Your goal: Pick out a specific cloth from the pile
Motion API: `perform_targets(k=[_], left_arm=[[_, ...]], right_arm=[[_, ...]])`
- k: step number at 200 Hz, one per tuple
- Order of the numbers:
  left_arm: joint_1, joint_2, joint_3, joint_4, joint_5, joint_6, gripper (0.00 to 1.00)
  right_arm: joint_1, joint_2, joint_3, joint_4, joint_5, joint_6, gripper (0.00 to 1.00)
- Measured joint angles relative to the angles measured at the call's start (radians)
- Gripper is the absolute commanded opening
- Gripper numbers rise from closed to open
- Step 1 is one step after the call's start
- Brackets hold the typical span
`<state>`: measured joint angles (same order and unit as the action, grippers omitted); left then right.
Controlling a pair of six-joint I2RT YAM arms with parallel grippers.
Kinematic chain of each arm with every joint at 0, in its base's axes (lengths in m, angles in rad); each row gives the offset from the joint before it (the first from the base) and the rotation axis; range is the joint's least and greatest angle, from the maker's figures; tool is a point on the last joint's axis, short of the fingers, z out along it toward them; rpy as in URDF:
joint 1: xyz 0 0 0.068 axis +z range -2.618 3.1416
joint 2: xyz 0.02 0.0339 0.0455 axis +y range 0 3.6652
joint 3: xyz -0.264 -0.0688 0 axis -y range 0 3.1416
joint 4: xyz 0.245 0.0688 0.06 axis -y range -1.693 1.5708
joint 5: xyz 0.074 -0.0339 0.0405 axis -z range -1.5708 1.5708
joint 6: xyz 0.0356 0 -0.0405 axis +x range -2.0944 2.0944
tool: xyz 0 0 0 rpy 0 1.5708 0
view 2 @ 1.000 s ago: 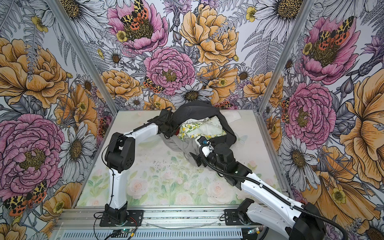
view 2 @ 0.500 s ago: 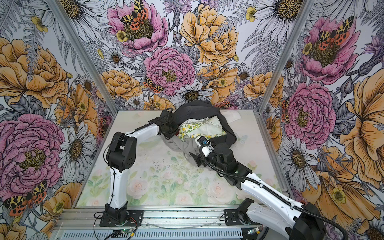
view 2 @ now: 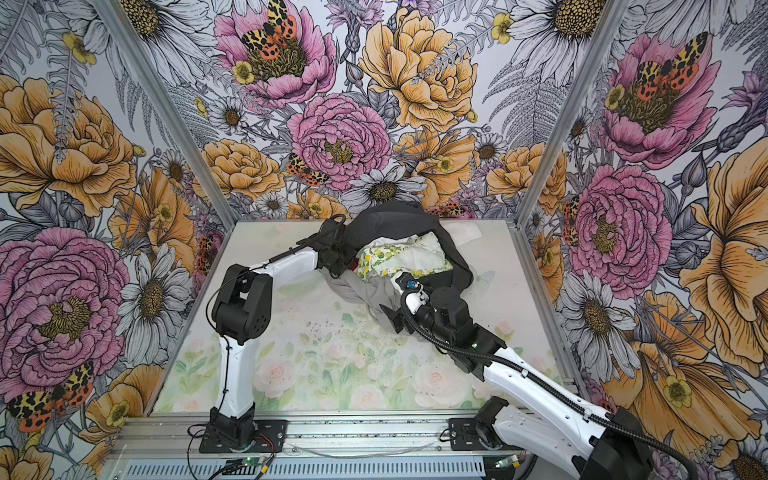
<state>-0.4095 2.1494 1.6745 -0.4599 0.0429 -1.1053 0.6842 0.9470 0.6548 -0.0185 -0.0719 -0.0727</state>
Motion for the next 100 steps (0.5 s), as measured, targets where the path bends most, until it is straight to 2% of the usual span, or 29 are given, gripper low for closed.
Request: perform_targets(k=[59,100], left_arm=[[0.001,-0.154,-0.01,0.011,-0.032,0.064,0.0],[0.001,-0.196,-0.019,0.038,-0.033,0.09,0.0]], right_arm=[[0.01,-0.005,0.0,0.0,0.027,0.0,0.92],[0.011,-0.01,0.0,0.0,0.052,0.001,0.92]])
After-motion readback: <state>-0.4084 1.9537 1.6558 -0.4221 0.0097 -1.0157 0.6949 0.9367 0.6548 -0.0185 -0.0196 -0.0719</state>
